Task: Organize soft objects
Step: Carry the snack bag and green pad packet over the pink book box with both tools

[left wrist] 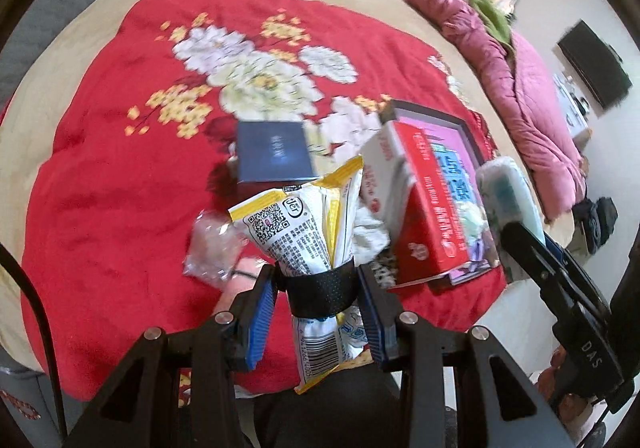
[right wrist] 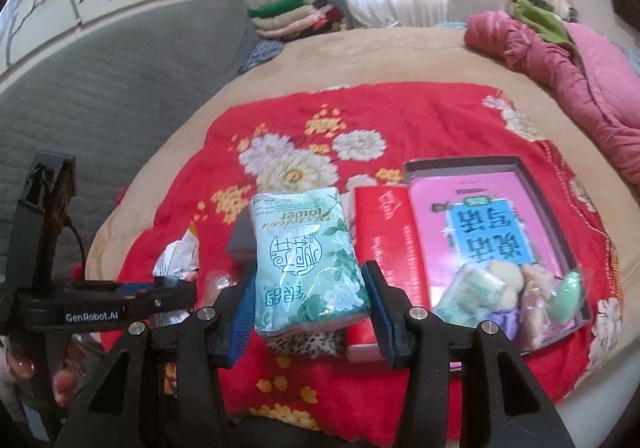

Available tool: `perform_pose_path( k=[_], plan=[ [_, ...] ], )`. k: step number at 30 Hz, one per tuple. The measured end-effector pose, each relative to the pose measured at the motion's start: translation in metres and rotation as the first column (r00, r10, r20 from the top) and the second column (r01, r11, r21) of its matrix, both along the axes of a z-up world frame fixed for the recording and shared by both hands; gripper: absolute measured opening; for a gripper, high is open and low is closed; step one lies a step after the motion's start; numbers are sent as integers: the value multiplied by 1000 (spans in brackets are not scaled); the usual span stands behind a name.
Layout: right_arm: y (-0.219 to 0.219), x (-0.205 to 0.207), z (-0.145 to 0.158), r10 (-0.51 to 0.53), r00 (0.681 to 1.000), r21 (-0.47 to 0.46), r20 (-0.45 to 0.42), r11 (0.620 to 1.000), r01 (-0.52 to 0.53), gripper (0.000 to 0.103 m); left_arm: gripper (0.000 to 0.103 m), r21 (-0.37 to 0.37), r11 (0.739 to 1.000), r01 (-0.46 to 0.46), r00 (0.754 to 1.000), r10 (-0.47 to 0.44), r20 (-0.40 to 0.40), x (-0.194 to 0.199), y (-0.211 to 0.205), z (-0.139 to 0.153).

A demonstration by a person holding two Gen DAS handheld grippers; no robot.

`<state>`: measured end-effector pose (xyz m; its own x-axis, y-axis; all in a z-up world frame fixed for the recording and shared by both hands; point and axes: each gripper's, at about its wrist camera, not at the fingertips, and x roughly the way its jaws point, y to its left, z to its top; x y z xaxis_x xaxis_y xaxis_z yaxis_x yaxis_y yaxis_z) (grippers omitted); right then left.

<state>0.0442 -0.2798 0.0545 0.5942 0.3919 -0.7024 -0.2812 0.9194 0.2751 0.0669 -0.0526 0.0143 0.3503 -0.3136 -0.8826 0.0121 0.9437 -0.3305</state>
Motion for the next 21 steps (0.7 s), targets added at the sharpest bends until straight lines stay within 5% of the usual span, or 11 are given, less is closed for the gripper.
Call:
perform_pose_path(
  k=[21],
  plan=[
    [-86,-13,39,-208,975,43,81,978,205,52,40,63,982,177,977,-183,110,13,-89,51]
  ],
)
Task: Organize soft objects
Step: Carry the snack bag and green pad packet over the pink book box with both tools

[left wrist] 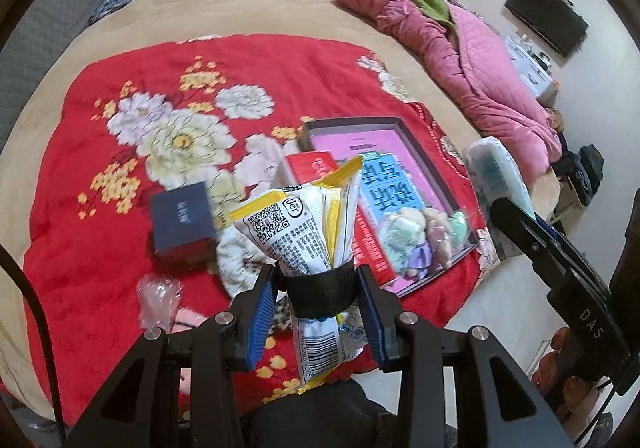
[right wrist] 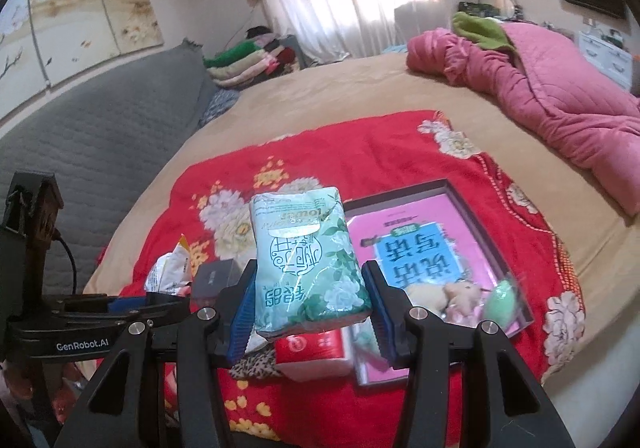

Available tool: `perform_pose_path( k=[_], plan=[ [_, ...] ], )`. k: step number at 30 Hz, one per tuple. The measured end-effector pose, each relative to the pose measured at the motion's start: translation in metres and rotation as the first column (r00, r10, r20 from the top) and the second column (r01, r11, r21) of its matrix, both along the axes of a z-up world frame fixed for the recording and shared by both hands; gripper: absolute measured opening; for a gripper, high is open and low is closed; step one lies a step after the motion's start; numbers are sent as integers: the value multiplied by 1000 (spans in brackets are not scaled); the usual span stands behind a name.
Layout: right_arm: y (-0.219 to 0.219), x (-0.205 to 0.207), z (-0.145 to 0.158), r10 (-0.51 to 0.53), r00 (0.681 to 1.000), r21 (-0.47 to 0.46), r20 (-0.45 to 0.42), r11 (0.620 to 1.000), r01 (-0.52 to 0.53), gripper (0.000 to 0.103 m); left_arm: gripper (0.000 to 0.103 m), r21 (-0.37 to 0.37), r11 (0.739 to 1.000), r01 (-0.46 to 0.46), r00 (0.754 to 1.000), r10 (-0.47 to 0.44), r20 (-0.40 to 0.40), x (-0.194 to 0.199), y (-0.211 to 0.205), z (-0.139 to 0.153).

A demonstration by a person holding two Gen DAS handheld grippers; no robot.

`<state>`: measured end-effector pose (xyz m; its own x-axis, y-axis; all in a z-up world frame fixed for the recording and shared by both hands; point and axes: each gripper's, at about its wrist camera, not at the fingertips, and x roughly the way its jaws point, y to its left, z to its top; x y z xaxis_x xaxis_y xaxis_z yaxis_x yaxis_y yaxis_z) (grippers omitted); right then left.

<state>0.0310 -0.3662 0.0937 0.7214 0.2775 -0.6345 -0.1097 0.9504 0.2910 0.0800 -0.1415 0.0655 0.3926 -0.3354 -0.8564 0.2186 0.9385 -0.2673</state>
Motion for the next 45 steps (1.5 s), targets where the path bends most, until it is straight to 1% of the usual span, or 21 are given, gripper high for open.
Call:
perform_pose_path(
  k=[5,11,14,22,26,35,39,45],
  plan=[
    [-20,-3,6,-52,999,-8,14,999,52,52,40,11,999,31,999,-32,21,4,-20,7],
    [-43,-3,4,-104,995,-5,5,995,104,52,40,20,998,61,998,-61,25,9,-38,8],
    [-50,-2,2,-126,992,-21,0,992,126,52,40,21,997,74,997,-74,22,14,-46,6],
    [-74,0,-6,-175,984,-16,-21,985,174,52,40,8,993,115,993,-115,10,27,-71,1],
    [-85,1,-12,-195,980,-23,-32,981,195,52,40,-6,988,152,988,-152,-4,31,-90,-7],
    [-110,2,-29,-237,969,-4,-67,972,237,52,40,7,969,249,967,-248,-59,37,-142,-43],
    [-119,3,-37,-252,964,-1,-82,968,253,52,40,33,956,291,954,-287,-87,42,-165,-63],
    [-134,4,-47,-272,957,1,-104,962,274,52,40,32,947,318,941,-311,-135,45,-189,-91]
  ],
)
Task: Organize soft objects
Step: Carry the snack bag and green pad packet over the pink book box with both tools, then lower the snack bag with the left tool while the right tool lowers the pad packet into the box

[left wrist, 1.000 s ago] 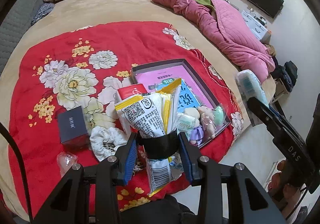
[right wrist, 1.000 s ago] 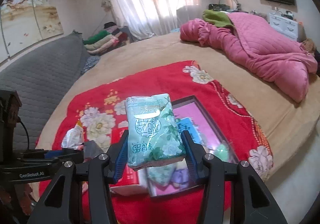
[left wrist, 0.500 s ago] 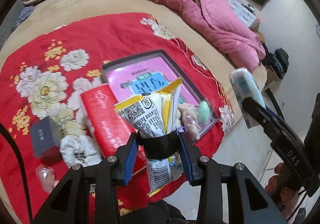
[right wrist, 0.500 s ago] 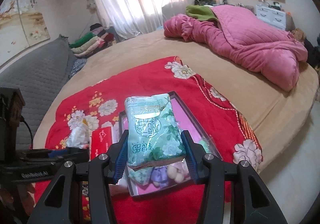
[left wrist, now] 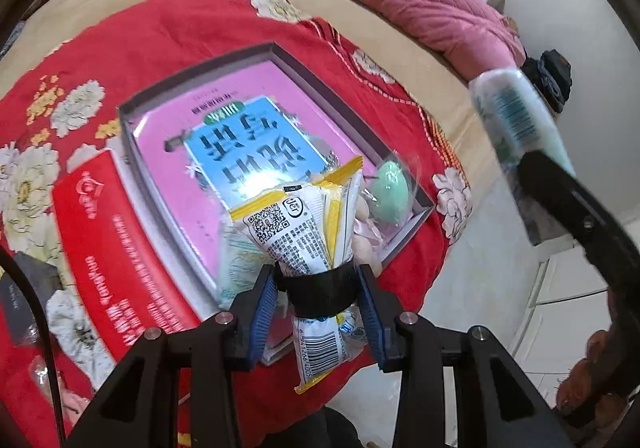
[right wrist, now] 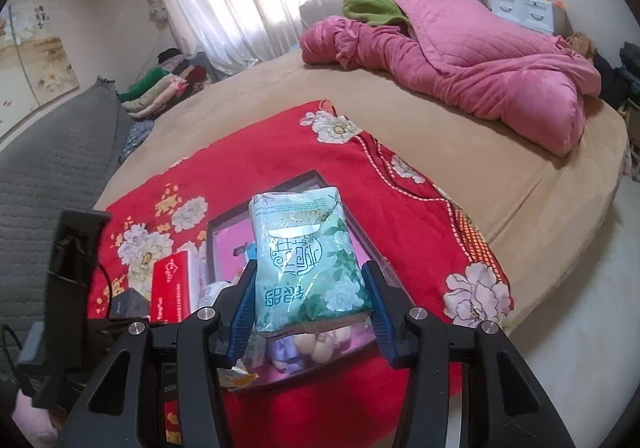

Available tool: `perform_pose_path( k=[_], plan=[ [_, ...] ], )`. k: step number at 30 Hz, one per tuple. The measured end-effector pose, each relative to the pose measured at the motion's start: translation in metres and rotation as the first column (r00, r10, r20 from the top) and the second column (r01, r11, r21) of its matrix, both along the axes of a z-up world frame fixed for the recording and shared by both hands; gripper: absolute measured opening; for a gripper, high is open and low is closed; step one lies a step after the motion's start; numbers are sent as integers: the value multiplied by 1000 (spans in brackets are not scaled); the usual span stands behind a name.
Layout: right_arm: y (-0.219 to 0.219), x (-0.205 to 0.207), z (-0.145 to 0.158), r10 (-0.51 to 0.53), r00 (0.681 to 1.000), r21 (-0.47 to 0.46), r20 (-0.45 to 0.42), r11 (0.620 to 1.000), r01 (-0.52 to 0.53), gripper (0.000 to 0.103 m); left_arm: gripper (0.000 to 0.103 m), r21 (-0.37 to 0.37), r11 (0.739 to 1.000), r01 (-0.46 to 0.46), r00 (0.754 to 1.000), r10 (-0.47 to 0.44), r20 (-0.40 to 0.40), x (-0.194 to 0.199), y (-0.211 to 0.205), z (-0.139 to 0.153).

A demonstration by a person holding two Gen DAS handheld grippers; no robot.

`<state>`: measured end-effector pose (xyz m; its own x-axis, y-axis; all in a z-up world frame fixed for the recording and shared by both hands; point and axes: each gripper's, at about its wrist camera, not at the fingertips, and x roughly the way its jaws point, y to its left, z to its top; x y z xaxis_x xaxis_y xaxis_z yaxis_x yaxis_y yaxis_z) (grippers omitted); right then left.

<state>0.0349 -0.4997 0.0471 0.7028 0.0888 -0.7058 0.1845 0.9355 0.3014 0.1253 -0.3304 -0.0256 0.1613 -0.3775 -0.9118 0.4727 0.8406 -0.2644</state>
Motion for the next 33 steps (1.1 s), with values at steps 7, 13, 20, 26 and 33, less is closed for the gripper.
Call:
perform_pose_path(
  k=[7,13,20,26,33],
  plan=[
    [-6,7,-18,1,999,7,-38,1000,0,52,40,34,999,9,1000,-9,-26,10,-15,-26],
    [-6,16,-35,2,997,21,-74,1000,-1,52,40,62,998,4,999,-2,-38,18,-16,-40],
    [-1,31,-58,20,992,23,-127,1000,-18,52,40,76,997,-18,999,20,-34,30,-11,-46],
    [6,39,-75,38,987,26,-157,999,-34,52,40,88,996,-23,1000,25,-17,33,-11,-47],
    [16,49,-89,66,983,39,-169,997,-60,52,40,97,995,-14,1000,14,0,32,-11,-46]
  ],
)
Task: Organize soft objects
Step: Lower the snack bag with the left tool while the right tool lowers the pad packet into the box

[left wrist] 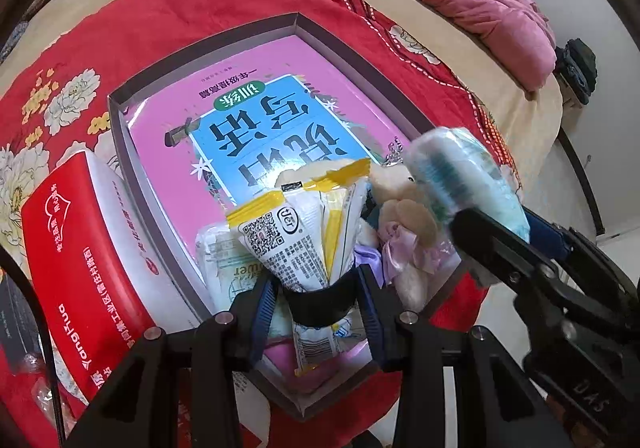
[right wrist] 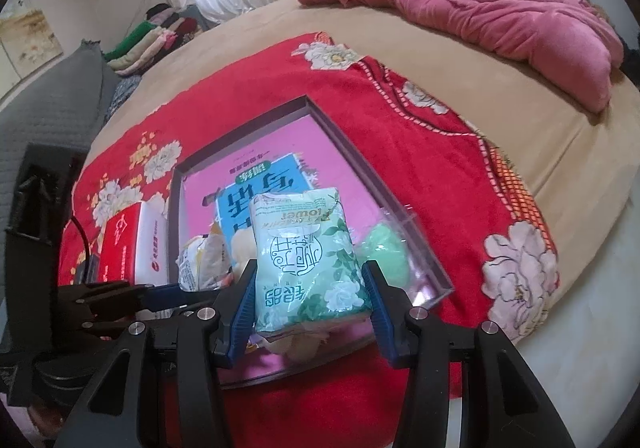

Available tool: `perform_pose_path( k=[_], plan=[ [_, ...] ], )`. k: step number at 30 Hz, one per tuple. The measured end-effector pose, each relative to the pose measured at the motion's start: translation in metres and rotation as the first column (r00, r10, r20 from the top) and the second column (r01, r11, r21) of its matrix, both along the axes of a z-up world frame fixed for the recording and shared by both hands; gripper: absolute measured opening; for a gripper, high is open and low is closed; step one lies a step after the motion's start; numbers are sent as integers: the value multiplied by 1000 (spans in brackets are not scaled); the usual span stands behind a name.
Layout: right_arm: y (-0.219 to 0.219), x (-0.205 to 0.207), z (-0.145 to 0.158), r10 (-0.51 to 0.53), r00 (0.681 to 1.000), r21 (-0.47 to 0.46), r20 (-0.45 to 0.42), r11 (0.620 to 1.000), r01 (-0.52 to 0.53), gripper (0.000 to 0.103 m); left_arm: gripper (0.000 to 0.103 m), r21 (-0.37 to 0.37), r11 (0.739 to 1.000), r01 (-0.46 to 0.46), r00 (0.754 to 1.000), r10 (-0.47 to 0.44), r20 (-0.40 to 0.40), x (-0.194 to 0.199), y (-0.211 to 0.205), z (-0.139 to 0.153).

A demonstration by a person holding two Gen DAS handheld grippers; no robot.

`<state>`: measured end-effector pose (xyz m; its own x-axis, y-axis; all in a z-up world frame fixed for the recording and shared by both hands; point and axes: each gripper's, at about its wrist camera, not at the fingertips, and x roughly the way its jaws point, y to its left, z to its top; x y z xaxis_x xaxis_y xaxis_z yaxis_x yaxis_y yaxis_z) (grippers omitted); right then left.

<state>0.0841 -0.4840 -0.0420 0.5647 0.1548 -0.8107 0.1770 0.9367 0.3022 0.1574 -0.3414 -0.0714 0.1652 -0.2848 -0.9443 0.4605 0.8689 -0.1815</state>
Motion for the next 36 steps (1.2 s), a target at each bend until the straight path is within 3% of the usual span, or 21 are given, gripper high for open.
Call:
perform_pose_path(
  k=[17,26,36],
  plan=[
    [-9,20,-29,-18,999,52,-29,998,20,55,40,-1,1000,2,1000,-2,2,-3,2,1],
    [-11,22,-23,-30,999,75,-18,997,31,56,40,1,1000,1,1000,-1,-1,-2,2,1],
    [-10,21,-13,-30,1000,67,-7,997,30,64,40,4,1000,1,1000,-1,-4,-2,2,2]
  ],
)
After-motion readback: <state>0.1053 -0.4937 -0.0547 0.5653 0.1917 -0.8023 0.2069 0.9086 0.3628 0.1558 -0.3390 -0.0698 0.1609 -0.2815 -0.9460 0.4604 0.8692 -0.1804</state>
